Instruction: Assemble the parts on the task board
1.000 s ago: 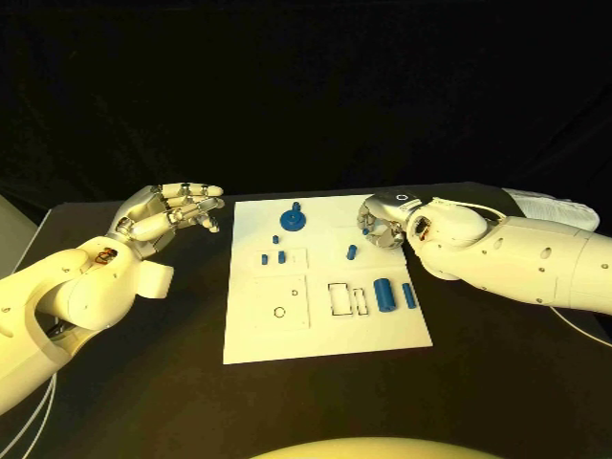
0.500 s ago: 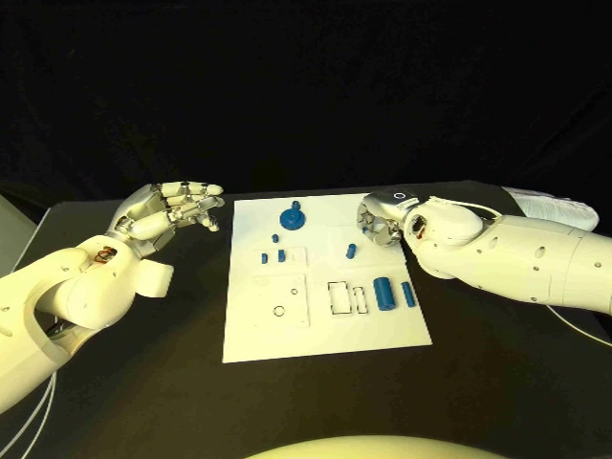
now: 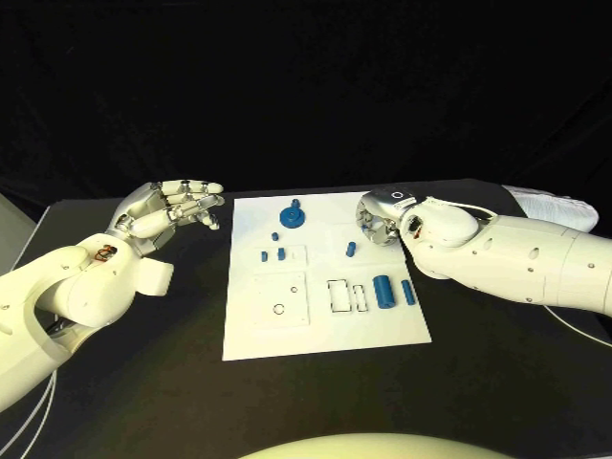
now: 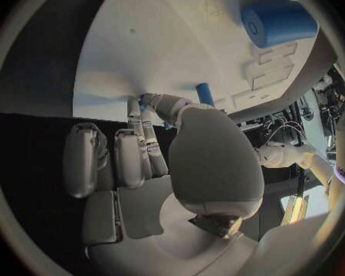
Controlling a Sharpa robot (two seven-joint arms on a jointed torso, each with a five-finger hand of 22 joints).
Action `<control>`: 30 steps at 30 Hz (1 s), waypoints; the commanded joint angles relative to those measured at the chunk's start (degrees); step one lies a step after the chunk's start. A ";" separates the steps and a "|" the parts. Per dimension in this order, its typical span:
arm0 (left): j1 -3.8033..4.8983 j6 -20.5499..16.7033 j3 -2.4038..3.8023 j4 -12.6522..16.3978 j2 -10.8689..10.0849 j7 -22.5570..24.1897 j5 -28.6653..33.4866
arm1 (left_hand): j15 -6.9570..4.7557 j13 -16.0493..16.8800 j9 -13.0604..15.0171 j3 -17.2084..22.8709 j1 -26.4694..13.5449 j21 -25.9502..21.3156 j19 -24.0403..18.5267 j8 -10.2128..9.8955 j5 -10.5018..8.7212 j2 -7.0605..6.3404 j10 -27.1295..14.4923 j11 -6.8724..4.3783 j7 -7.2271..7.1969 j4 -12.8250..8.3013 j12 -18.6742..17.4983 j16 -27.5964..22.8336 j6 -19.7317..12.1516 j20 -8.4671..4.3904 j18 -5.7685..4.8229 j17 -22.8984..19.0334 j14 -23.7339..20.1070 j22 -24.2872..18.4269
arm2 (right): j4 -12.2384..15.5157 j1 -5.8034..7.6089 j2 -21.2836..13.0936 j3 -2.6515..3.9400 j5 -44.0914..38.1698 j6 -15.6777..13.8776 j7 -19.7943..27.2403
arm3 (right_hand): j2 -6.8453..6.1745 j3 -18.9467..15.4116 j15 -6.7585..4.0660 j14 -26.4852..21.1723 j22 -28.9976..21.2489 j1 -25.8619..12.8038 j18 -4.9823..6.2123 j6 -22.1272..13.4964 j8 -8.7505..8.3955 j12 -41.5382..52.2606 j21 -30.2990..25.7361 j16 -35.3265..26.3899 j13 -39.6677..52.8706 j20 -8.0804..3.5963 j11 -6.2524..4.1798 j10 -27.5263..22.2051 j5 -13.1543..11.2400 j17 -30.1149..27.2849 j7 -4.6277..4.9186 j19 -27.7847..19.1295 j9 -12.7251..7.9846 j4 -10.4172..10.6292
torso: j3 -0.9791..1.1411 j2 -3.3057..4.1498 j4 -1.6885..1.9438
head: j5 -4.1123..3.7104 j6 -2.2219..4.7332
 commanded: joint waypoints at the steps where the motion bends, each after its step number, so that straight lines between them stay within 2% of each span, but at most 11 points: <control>1: -0.11 0.25 0.06 0.19 0.09 0.03 -0.22 | 0.03 0.09 0.09 -0.29 0.10 -0.26 0.42 0.11 -0.15 0.49 -0.34 -0.03 0.02 0.04 0.31 -0.32 -0.49 -0.04 0.39 -0.07 -0.42 -0.08 | 0.07 -0.59 0.30 -0.25 -0.87 1.49 -0.73 | -0.94 0.13 0.29 1.80 2.36 -0.19 0.33 -0.53 -0.46 -0.56 -0.44 -0.11 -0.55 -0.13 0.35 -0.44 0.02 -0.10 0.10 3.05 -0.32 -0.38 | 0.01 -0.01 -0.06 | 0.12 -0.07; 16: -0.15 0.39 0.06 0.18 0.06 -0.30 -0.28 | 0.07 0.11 0.08 -0.34 0.16 -0.39 0.49 0.09 -0.15 0.49 -0.53 0.03 0.08 0.04 0.41 -0.40 -0.62 -0.02 0.38 -0.07 -0.45 -0.18 | 0.16 -0.91 0.39 -0.27 -1.12 1.69 -1.02 | -1.26 0.55 0.41 1.69 1.88 -0.13 0.44 -0.48 -0.58 -0.76 -1.11 -0.37 -0.89 -0.01 0.49 -0.75 0.28 -0.48 0.18 2.89 -0.32 -0.81 | 0.02 -0.04 -0.05 | 0.16 -0.12; 18: -0.16 0.39 0.06 0.19 0.06 -0.33 -0.28 | 0.07 0.11 0.08 -0.34 0.16 -0.39 0.49 0.09 -0.15 0.49 -0.53 0.03 0.08 0.04 0.41 -0.40 -0.62 -0.02 0.38 -0.07 -0.45 -0.18 | 0.18 -0.94 0.41 -0.27 -1.39 1.06 -1.20 | -0.88 0.96 0.32 1.76 2.13 0.07 0.40 0.08 -0.32 -0.57 -0.82 -0.19 -0.95 -0.01 0.35 -0.27 0.43 -0.21 0.04 2.95 -0.18 -1.08 | 0.02 -0.04 -0.05 | 0.12 -0.04; 21: -0.17 0.40 0.06 0.20 0.07 -0.35 -0.28 | 0.07 0.11 0.08 -0.34 0.16 -0.39 0.49 0.09 -0.15 0.49 -0.53 0.03 0.08 0.04 0.41 -0.40 -0.62 -0.02 0.38 -0.07 -0.45 -0.18 | 0.25 -0.99 0.41 -0.28 -1.79 -0.27 -1.53 | 0.65 2.15 -0.06 2.08 3.30 1.10 0.13 1.36 0.40 -0.10 0.70 0.55 -0.95 -0.19 -0.12 1.24 0.05 0.77 -0.34 3.32 0.26 -2.03 | 0.02 -0.05 -0.08 | 0.14 -0.03; 24: -0.18 0.40 0.06 0.22 0.09 -0.38 -0.28 | 0.07 0.13 0.09 -0.33 0.22 -0.42 0.52 0.09 -0.15 0.52 -0.57 0.04 0.09 0.02 0.45 -0.41 -0.63 -0.02 0.38 -0.07 -0.44 -0.21 | 0.42 -1.06 0.39 -0.28 -2.00 -2.31 -1.98 | 1.54 2.84 -0.25 2.39 4.20 1.42 -0.09 1.92 0.80 -0.01 1.85 1.29 -1.00 -0.37 -0.41 2.17 0.16 1.75 -0.60 3.59 0.59 -2.70 | 0.02 -0.05 -0.08 | 0.18 0.02; 30: -0.21 0.41 0.06 0.10 0.11 -0.43 -0.31 | 0.07 0.13 0.09 -0.33 0.22 -0.42 0.52 0.09 -0.15 0.52 -0.57 0.04 0.09 0.02 0.45 -0.41 -0.63 -0.02 0.38 -0.07 -0.44 -0.21 | 0.83 -1.16 0.28 -0.27 -2.15 -6.24 -3.39 | 2.29 3.50 -0.76 2.06 4.33 1.29 -0.08 2.78 1.42 0.25 1.93 0.54 -0.89 -0.80 -1.02 4.03 -0.52 0.52 -1.21 3.62 1.14 -3.63 | 0.03 -0.03 -0.05 | 0.14 0.10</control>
